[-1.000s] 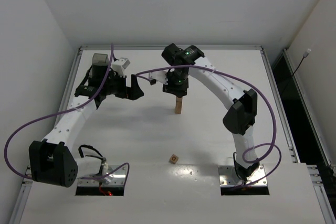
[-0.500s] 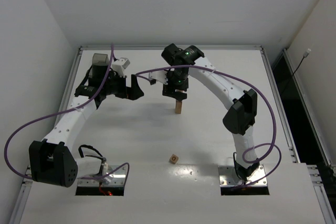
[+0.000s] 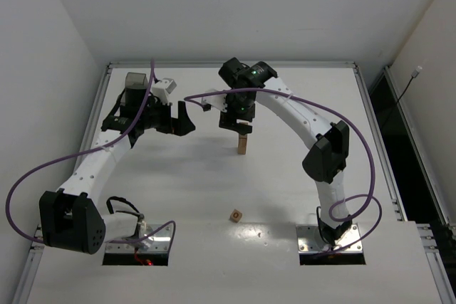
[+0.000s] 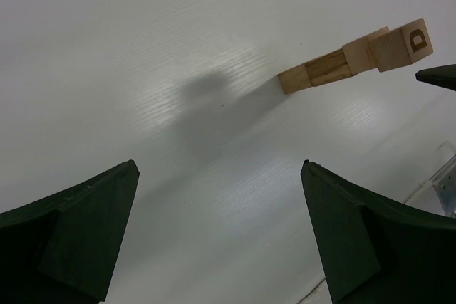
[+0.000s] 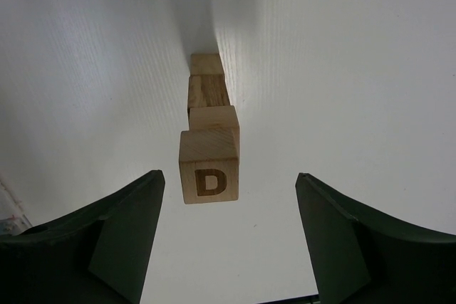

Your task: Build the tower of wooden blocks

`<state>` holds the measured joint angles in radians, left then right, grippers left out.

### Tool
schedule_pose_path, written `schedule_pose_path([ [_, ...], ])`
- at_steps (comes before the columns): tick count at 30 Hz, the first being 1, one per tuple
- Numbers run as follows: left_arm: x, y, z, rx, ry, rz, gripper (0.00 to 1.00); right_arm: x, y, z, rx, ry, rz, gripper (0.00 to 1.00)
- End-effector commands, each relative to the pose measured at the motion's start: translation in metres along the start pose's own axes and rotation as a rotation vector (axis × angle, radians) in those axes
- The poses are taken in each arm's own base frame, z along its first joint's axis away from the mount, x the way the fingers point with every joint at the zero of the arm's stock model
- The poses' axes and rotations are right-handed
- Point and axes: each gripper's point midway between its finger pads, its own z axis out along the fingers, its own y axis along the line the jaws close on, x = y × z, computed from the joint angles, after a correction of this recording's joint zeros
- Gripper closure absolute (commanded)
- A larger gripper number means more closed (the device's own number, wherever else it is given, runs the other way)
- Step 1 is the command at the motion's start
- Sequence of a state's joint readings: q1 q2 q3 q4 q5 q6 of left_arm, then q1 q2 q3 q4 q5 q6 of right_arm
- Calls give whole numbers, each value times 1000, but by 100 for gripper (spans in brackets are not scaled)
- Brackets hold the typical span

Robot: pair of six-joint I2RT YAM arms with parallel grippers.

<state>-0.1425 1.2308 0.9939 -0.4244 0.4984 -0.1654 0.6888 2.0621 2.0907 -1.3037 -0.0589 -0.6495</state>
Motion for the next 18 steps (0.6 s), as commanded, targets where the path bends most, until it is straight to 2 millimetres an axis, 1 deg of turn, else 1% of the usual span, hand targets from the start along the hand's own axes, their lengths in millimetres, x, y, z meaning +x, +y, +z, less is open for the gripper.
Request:
schedule_pose_path([
  [1, -24, -10, -7, 28, -66, 49, 4, -9, -12, -20, 68, -52, 18, 28],
  [2, -24, -10, -7, 28, -66, 49, 4, -9, -11, -15, 60, -45, 19, 28],
  [5, -24, -10, -7, 28, -66, 49, 4, -9, -11, -15, 60, -45, 19, 28],
  [6, -24, -10, -7, 28, -66, 49, 4, -8, -11, -11, 54, -38, 20, 28],
  [14, -24, -10, -7, 28, -66, 49, 4, -6, -12, -8, 54, -25, 21, 28],
  [17, -24, -10, -7, 28, -66, 49, 4, -4, -14, -8, 67, -12, 21, 28],
  [18, -24, -10, -7, 28, -66, 49, 4, -7, -17, -7, 73, -19, 20, 28],
])
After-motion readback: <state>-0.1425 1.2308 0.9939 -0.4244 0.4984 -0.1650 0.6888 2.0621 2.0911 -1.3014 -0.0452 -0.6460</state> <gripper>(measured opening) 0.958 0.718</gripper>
